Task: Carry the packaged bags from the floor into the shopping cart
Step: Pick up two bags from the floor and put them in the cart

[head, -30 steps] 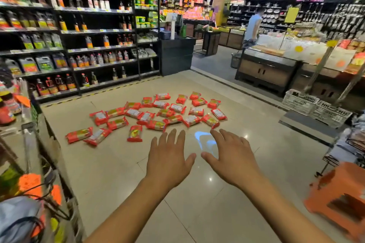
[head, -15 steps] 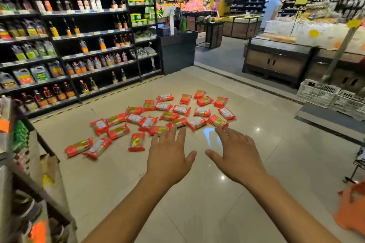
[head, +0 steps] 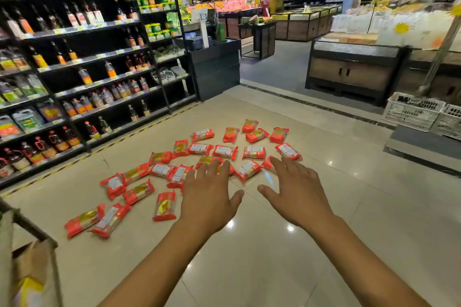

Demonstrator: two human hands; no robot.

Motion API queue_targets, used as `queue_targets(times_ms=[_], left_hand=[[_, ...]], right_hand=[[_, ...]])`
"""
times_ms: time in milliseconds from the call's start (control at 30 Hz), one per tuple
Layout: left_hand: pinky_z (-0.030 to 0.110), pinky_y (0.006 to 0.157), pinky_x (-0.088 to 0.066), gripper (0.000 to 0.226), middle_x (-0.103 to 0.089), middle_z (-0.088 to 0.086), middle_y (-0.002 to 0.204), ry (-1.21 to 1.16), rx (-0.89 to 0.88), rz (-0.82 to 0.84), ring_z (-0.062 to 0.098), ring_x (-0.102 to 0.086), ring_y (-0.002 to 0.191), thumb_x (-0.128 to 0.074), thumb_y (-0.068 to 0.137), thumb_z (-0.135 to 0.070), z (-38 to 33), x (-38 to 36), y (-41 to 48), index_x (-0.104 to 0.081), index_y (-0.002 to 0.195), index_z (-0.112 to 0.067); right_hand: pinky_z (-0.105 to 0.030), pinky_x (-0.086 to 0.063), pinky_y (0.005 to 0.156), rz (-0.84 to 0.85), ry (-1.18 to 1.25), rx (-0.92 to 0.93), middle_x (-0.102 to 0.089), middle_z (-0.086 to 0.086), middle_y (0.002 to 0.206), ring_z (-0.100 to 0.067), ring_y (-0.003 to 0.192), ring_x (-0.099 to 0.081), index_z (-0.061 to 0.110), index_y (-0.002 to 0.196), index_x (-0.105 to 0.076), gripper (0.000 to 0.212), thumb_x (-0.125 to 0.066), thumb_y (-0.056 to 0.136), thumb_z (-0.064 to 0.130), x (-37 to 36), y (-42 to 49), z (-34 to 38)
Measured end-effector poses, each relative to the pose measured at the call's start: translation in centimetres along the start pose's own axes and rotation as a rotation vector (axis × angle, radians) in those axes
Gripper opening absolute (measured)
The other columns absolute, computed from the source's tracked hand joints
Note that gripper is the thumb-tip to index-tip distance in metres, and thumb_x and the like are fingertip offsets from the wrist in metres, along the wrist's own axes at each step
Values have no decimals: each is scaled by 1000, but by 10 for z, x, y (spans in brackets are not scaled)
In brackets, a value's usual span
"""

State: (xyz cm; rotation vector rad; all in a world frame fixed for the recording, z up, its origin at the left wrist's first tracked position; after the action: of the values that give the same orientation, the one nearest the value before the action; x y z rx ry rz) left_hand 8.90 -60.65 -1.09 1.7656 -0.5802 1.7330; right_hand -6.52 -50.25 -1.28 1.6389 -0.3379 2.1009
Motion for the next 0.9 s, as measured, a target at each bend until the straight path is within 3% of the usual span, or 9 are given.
queue_targets(times_ms=[900], left_hand=[[47,122,-24,81,-23,6,168,-69,-144,35,29,-24,153,-37,98,-67,41,-85,455,-16,162,-22]], right_hand=[[-45,-17,124,80,-58,-123,-25,0,167,-24,152,-24,30,160,-20,74,-43,99,65,-29,423,-68]])
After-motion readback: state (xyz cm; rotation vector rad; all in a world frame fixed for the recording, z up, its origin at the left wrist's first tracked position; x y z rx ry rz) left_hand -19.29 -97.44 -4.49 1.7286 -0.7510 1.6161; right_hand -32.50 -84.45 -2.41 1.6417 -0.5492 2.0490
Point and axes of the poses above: each hand's wrist, its own y-axis towards the middle knuckle, its own x-axis out of the back of the hand, z = x × y, the point moved 5 cm from there along y, towards the middle knuckle
